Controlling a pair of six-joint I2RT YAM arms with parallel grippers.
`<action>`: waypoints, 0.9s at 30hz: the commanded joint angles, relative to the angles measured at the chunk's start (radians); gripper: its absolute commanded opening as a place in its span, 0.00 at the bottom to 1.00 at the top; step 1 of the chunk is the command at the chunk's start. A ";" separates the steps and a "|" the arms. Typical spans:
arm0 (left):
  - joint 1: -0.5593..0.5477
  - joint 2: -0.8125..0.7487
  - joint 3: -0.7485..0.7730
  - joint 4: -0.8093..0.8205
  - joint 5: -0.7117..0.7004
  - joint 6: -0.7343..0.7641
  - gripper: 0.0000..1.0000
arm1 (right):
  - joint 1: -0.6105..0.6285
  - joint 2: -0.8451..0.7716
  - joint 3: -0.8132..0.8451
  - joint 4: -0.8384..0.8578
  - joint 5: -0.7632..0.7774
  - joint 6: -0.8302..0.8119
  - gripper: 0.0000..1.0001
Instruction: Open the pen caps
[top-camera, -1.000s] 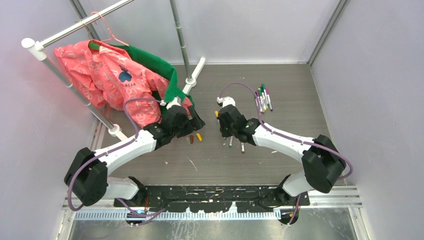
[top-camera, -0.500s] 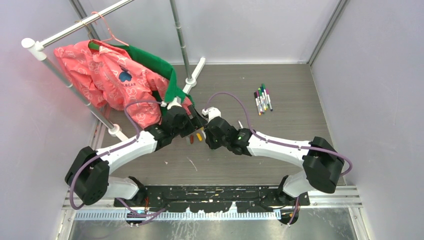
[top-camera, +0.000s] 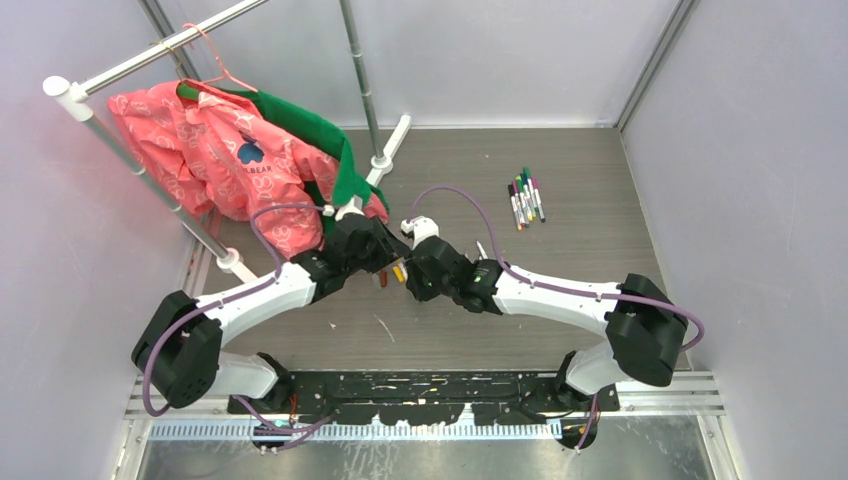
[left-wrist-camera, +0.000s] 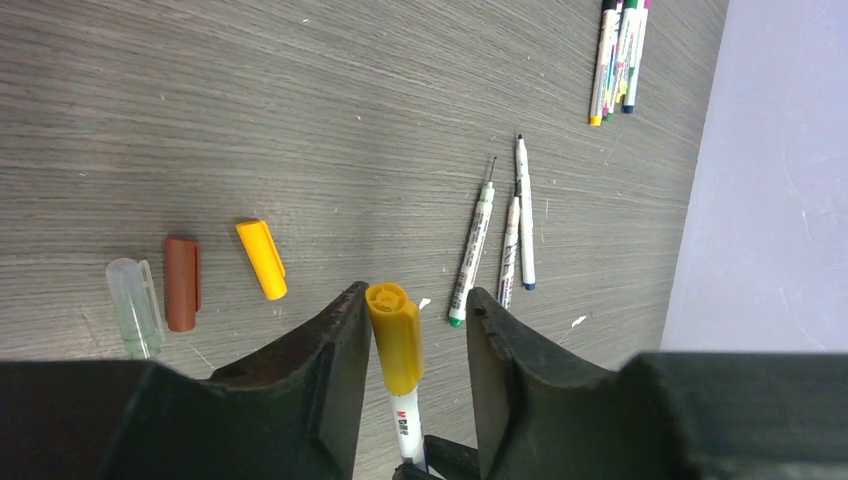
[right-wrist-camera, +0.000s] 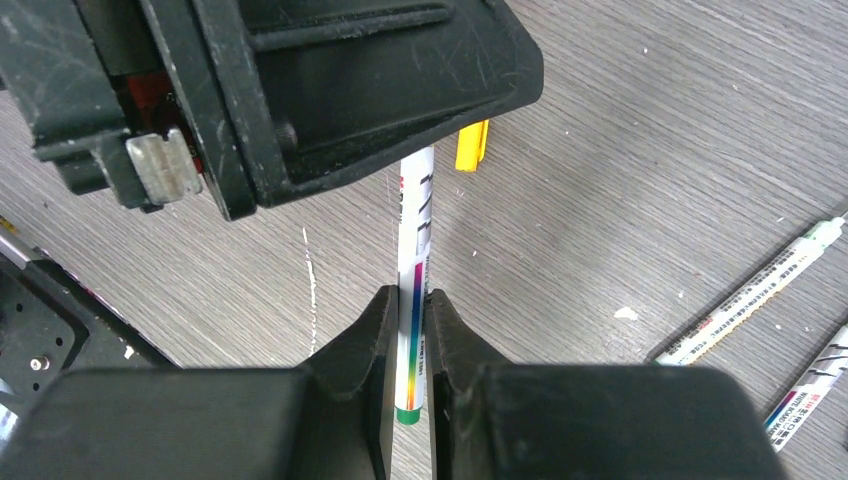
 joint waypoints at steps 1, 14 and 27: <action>0.001 -0.007 0.000 0.053 -0.003 0.000 0.35 | 0.009 -0.030 0.024 0.052 -0.001 0.017 0.01; 0.013 -0.003 0.012 0.060 0.015 0.021 0.00 | 0.011 -0.050 -0.041 0.081 0.015 0.023 0.01; 0.183 0.014 0.029 0.109 0.194 -0.017 0.00 | 0.069 -0.161 -0.273 0.168 0.045 0.076 0.01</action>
